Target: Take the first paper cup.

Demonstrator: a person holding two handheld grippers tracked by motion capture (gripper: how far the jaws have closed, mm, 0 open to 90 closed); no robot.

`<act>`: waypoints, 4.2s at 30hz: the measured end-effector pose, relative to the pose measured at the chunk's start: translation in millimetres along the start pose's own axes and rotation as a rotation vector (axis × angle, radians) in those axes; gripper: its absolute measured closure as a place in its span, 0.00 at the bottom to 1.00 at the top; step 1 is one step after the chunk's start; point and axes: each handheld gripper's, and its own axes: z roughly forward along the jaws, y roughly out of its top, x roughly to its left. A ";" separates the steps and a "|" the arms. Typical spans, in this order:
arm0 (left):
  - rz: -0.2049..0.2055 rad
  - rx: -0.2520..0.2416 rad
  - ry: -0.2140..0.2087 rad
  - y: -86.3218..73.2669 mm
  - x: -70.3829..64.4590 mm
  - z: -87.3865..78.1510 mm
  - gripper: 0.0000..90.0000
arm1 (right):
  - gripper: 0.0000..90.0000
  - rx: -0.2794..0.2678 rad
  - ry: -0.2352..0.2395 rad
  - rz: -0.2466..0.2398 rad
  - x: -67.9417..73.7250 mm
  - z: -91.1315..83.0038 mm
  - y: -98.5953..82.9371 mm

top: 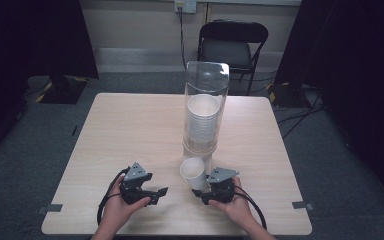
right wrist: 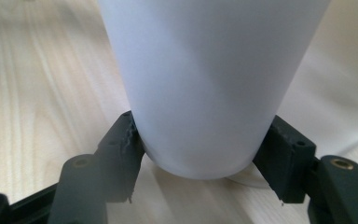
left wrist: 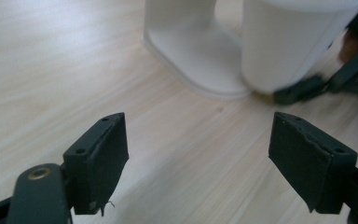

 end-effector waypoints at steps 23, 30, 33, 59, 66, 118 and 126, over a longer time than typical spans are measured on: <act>-0.112 -0.038 -0.144 23.6 -5.9 -16.9 0.72 | 0.40 -0.043 0.091 -0.240 43.9 12.0 19.8; -0.167 -0.006 -0.138 20.9 -2.8 -15.6 0.91 | 0.40 -0.044 0.091 -0.249 46.6 14.1 22.2; -0.191 0.011 -0.129 20.3 -1.3 -15.9 0.93 | 0.40 -0.037 0.084 -0.258 48.2 15.1 22.5; -0.305 0.065 0.100 11.8 41.3 -42.6 0.96 | 0.23 -0.027 0.020 -0.099 17.5 3.4 12.9; -0.312 0.068 0.163 7.9 48.8 -44.6 0.95 | 0.23 -0.027 -0.004 -0.076 11.5 0.3 11.2; -0.197 -0.007 0.092 -27.2 43.7 -72.0 0.46 | 0.25 -0.075 -0.047 0.121 -29.2 -9.0 18.7; -0.185 0.027 0.097 -47.6 49.7 -59.1 0.42 | 0.25 -0.097 -0.060 0.103 -30.1 -11.6 29.1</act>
